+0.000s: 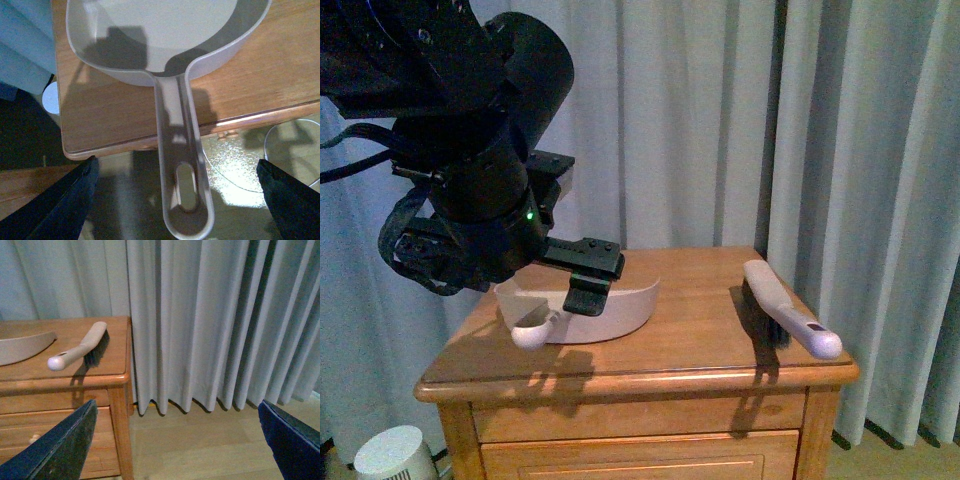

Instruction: Clean up trash

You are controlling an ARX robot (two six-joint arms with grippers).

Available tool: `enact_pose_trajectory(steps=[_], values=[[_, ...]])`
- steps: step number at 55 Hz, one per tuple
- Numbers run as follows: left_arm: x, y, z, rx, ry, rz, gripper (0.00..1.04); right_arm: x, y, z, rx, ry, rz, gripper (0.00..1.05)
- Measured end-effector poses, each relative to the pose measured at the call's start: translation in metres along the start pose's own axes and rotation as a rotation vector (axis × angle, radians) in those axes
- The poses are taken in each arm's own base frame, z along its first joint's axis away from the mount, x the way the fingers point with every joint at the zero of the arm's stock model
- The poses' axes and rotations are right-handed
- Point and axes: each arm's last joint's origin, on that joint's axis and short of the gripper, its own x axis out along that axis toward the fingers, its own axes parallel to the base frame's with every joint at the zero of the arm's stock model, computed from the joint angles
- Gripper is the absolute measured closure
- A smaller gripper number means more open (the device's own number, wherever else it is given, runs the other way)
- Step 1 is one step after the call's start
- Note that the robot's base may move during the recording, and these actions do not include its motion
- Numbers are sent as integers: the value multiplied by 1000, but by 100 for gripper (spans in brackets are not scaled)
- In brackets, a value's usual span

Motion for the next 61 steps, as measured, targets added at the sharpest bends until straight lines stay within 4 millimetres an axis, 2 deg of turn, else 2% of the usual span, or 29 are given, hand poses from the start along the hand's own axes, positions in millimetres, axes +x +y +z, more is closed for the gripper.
enact_pose_trajectory(steps=[16,28,61], values=[[21,-2,7,18,20,25,8,0,0,0,0,0,0,7],[36,-5,3,22,49,23,8,0,0,0,0,0,0,7],[44,-8,-4,-6,59,11,8,0,0,0,0,0,0,7]])
